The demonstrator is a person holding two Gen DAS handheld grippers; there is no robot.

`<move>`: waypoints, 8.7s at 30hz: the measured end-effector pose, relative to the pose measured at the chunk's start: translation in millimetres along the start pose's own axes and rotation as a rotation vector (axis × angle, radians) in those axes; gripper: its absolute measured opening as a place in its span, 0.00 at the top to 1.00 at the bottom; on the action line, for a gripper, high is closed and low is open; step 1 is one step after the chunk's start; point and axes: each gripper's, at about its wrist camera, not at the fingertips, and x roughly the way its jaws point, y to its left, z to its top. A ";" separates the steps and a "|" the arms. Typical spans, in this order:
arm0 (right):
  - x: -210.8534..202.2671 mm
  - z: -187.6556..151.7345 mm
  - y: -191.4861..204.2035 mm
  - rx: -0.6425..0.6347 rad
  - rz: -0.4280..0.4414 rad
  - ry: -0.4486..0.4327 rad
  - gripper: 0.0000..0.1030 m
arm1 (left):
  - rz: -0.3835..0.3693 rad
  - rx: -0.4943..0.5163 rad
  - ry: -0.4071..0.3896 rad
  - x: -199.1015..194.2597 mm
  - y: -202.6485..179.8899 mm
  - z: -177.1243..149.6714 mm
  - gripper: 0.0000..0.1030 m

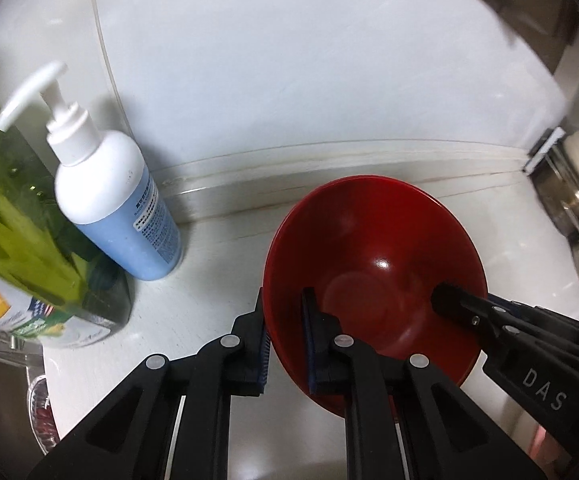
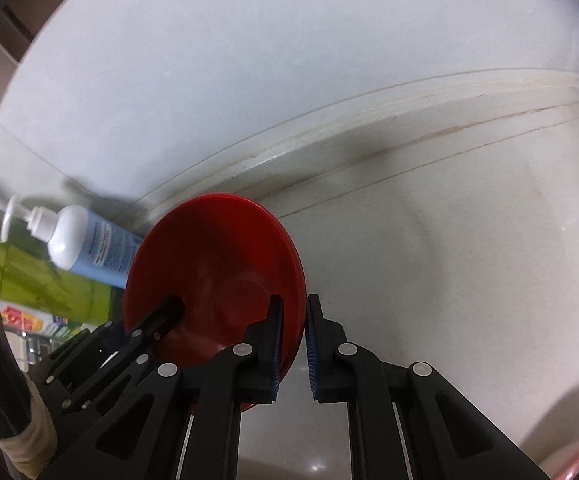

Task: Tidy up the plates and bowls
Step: 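Lift the red bowl with both grippers and carry it over the pink bowl, then lower the red bowl into the pink bowl and open both grippers, then close the left gripper on the rim of the nested bowls, then lift the nested bowls with the left gripper and carry them over the blue-and-white plate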

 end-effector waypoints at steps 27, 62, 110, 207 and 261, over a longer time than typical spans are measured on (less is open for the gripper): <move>-142.7 -90.0 -54.6 0.023 -0.105 -0.169 0.87 | -0.167 0.179 -0.103 -114.1 -115.1 -64.8 0.85; -203.9 -183.6 -192.2 0.225 -0.241 -0.131 0.87 | -0.253 0.385 0.088 -85.2 -250.1 -141.1 0.85; -197.2 -189.6 -204.6 0.181 -0.287 -0.148 0.66 | -0.230 0.380 0.071 -82.5 -252.3 -134.2 0.51; -182.4 -194.4 -196.6 0.158 -0.102 -0.062 0.76 | -0.115 0.118 0.069 -110.7 -196.5 -151.4 0.74; -88.6 -235.8 15.7 -0.240 0.091 0.216 0.76 | 0.107 -0.267 0.138 -146.2 18.6 -215.4 0.74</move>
